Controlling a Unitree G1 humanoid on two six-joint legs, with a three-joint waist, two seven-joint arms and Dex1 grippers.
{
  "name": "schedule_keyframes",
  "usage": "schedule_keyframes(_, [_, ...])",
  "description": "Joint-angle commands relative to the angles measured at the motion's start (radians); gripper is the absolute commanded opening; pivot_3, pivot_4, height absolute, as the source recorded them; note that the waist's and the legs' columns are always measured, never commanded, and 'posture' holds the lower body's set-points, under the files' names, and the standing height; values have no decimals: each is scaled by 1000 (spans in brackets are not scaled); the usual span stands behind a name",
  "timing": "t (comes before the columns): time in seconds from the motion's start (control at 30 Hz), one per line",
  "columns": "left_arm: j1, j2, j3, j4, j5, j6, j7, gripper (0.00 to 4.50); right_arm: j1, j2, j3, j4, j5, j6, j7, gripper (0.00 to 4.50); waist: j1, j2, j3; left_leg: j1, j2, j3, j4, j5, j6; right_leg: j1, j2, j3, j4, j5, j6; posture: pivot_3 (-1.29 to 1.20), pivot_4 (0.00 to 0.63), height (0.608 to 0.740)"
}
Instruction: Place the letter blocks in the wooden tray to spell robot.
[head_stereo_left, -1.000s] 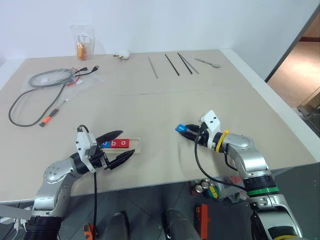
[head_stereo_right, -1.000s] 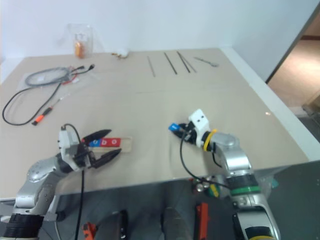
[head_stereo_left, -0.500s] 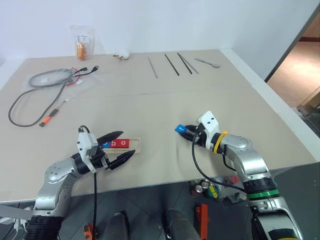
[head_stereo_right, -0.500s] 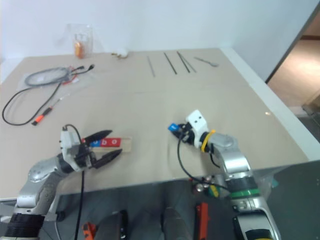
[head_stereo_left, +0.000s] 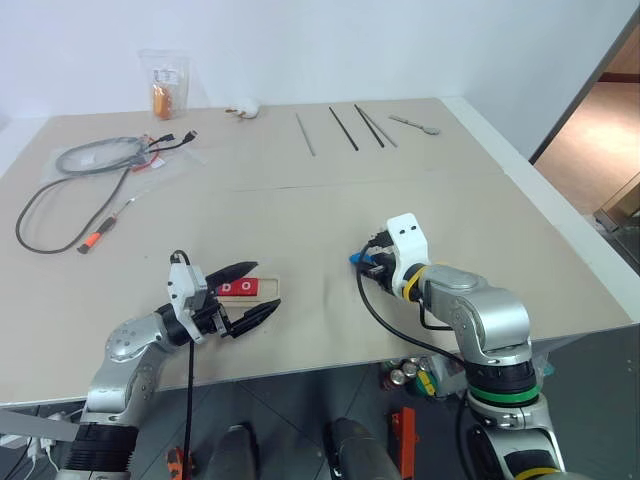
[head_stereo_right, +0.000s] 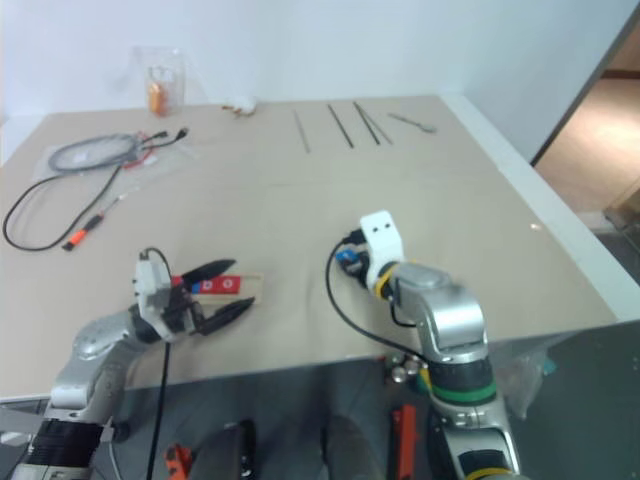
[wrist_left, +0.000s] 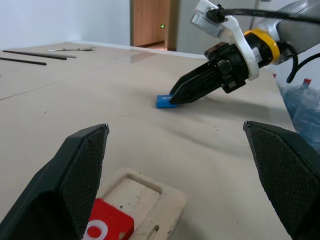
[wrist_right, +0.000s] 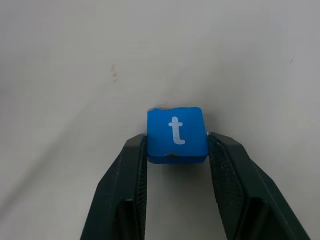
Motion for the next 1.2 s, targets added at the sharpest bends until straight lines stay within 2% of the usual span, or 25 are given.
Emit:
schedule_keyframes(0.03, [-38,-10,-14,28,-3,-21,-32,4500,-69,27,-34,-115,-23,131,-85,1246,0,0,0,-1,0,0,0,0,0,-1,0,0,0,0,-1,0,150,740])
schedule_keyframes(0.17, [-74,-27,-37,67,2,-25,-57,4500,-96,43,-42,-138,-50,185,-151,1246,0,-1,0,-1,0,0,0,0,0,-1,-1,-1,0,0,-1,0,150,740])
schedule_keyframes(0.27, [-105,-41,-50,98,4,-28,-71,4500,-82,43,-13,-125,-89,161,-209,1246,0,-1,0,-2,0,0,0,0,0,-1,0,-1,0,0,0,0,150,740])
schedule_keyframes(0.4, [-143,-39,-54,135,3,-30,-101,4500,-57,94,-12,-86,-138,131,-289,1246,0,-1,0,-3,0,-1,0,0,0,-2,0,-1,0,0,0,0,150,740])
schedule_keyframes(0.67, [-215,-23,-43,172,4,-31,-141,4500,-119,217,-135,66,-191,33,-424,1246,-1,-1,0,-4,0,-1,0,0,1,-2,1,-1,0,1,1,0,150,740])
schedule_keyframes(0.9, [-236,-37,-44,168,6,-29,-134,4500,-191,287,-173,124,-177,22,-448,1246,-2,-1,0,-4,1,-1,-1,0,1,-3,1,-1,0,1,1,0,150,740])
schedule_keyframes(1.07, [-220,-46,-46,162,9,-33,-132,4500,-187,304,-151,124,-165,26,-428,1246,-2,-1,0,-6,1,-3,-2,0,1,-3,2,-1,0,-1,2,0,150,740])
schedule_keyframes(1.13, [-219,-48,-46,161,10,-32,-129,4500,-181,306,-149,123,-158,23,-419,2277,-2,-1,0,-7,1,-3,-2,0,1,-3,2,-1,0,-1,2,0,150,740])
schedule_keyframes(1.2, [-217,-49,-45,160,10,-31,-128,4500,-179,313,-153,121,-142,13,-400,2988,-2,-1,0,-7,1,-3,-2,0,1,-4,2,-1,0,-1,2,0,150,740])
